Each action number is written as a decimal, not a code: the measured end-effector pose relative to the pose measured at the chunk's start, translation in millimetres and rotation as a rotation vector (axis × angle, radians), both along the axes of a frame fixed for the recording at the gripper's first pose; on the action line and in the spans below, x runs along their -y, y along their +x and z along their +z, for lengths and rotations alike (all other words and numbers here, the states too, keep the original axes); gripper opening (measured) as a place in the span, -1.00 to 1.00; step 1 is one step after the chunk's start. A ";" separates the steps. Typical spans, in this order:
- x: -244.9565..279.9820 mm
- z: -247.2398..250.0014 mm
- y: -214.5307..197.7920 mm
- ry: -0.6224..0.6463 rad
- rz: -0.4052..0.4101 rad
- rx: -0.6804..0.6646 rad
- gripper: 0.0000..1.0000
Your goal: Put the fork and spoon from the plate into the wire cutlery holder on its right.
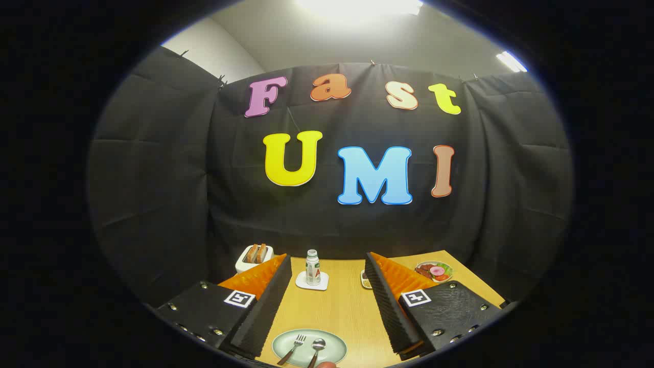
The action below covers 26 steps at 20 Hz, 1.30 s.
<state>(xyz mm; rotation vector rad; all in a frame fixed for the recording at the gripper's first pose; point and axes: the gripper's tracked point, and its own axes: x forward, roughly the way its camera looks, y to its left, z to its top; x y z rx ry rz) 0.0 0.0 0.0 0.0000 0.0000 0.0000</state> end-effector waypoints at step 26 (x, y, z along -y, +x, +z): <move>1.2 -223.8 32.8 0.102 -0.103 -0.564 0.78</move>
